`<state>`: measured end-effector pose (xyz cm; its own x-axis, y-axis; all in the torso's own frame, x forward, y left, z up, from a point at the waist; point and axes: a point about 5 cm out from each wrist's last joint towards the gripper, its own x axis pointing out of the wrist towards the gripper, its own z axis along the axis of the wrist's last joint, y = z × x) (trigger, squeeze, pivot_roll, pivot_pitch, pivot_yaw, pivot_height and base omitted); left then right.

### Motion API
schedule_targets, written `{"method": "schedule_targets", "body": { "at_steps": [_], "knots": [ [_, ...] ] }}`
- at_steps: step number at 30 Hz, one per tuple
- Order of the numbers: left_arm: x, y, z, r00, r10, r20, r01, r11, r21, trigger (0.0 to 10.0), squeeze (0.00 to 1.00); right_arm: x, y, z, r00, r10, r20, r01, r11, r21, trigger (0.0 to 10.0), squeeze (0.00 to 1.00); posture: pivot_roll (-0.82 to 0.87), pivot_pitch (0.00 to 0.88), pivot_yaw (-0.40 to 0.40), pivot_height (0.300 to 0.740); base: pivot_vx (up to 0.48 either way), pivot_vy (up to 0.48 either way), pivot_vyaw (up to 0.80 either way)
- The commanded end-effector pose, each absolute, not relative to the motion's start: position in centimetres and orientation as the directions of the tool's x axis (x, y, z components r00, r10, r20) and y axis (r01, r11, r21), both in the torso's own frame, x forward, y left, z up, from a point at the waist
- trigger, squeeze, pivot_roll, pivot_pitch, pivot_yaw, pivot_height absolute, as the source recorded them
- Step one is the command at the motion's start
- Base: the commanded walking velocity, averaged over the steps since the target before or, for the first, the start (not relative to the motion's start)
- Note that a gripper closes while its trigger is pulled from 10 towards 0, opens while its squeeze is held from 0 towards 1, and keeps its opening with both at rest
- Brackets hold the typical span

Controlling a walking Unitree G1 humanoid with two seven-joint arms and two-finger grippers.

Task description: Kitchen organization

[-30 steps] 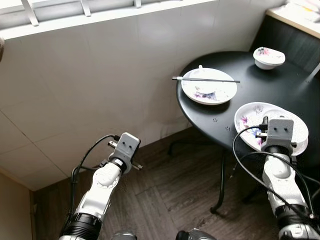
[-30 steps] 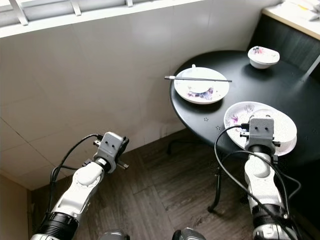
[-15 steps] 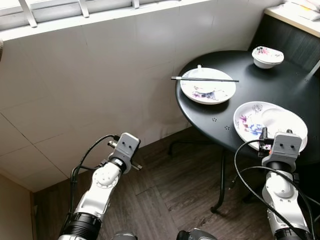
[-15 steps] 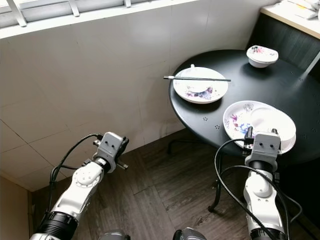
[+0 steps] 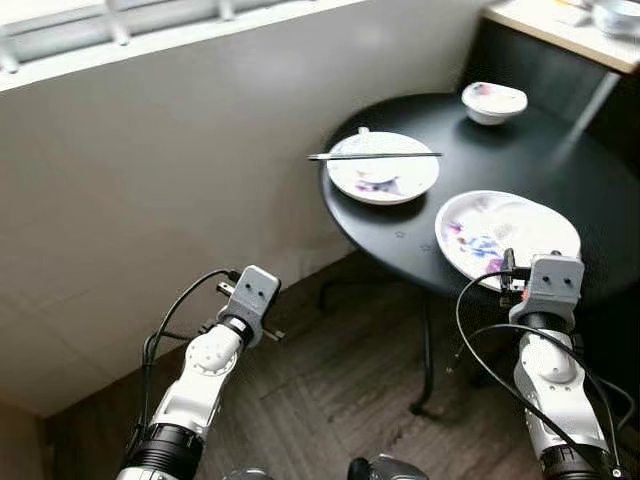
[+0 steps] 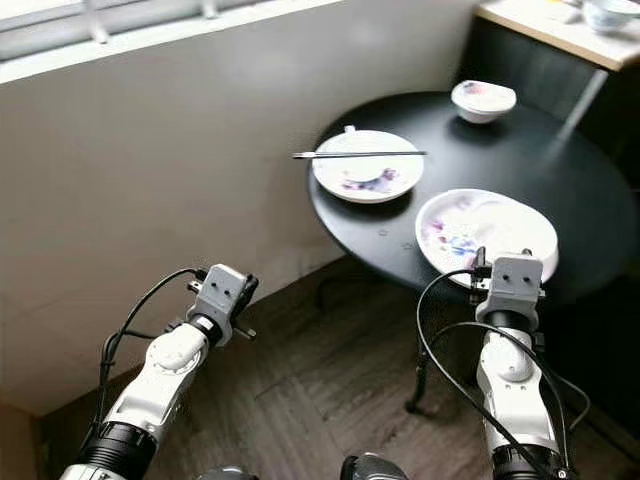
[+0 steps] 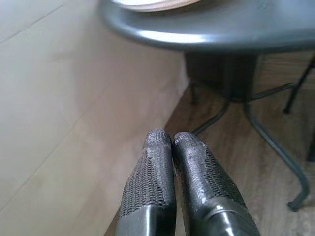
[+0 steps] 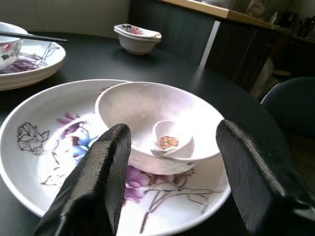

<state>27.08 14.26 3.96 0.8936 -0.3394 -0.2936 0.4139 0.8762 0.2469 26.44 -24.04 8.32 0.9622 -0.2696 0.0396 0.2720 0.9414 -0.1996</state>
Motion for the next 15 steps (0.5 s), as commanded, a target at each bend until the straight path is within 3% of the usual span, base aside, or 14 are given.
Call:
{"method": "schedule_targets", "body": {
  "at_steps": [1,2,3,4,5,10,15],
  "knots": [
    [27.3,14.3,4.1,0.896,-0.342,-0.284,0.414,0.874,0.255,10.0,0.00,26.7,-23.5,9.4,0.971,-0.215,0.101,0.230,0.955,-0.189,10.0,0.79,0.12,0.000,-0.025,0.740,0.000,0.000,-0.80],
    [27.3,14.3,4.1,0.896,-0.342,-0.284,0.415,0.873,0.255,10.0,0.00,26.8,-23.4,9.5,0.973,-0.205,0.106,0.222,0.956,-0.190,10.0,0.51,0.12,0.000,-0.025,0.740,0.000,0.000,0.00],
    [27.3,14.3,4.1,0.896,-0.342,-0.284,0.415,0.873,0.255,10.0,0.00,26.8,-23.5,9.5,0.974,-0.200,0.109,0.218,0.957,-0.191,10.0,0.51,0.12,0.000,-0.025,0.740,0.000,0.000,0.00],
    [27.3,14.3,4.1,0.895,-0.342,-0.284,0.415,0.873,0.255,10.0,0.00,26.9,-23.4,9.4,0.978,-0.190,0.091,0.202,0.966,-0.161,10.0,0.20,0.12,0.000,-0.025,0.740,0.000,0.000,0.00],
    [27.3,14.3,4.1,0.895,-0.343,-0.285,0.415,0.873,0.255,10.0,0.00,27.0,-23.5,9.3,0.979,-0.185,0.081,0.195,0.971,-0.136,10.0,0.00,0.11,0.000,-0.024,0.740,0.000,0.000,0.00],
    [27.3,14.2,4.1,0.894,-0.345,-0.286,0.418,0.872,0.256,10.0,0.00,27.7,-23.9,9.5,0.983,-0.168,0.076,0.172,0.983,-0.060,10.0,0.00,0.11,0.000,-0.025,0.740,0.000,0.000,0.00],
    [27.2,14.2,4.0,0.896,-0.342,-0.285,0.415,0.873,0.256,10.0,0.00,27.9,-25.6,9.3,0.963,-0.265,0.049,0.265,0.964,0.009,10.0,0.00,0.13,0.000,-0.030,0.740,0.000,0.000,0.00]
  ]
}}
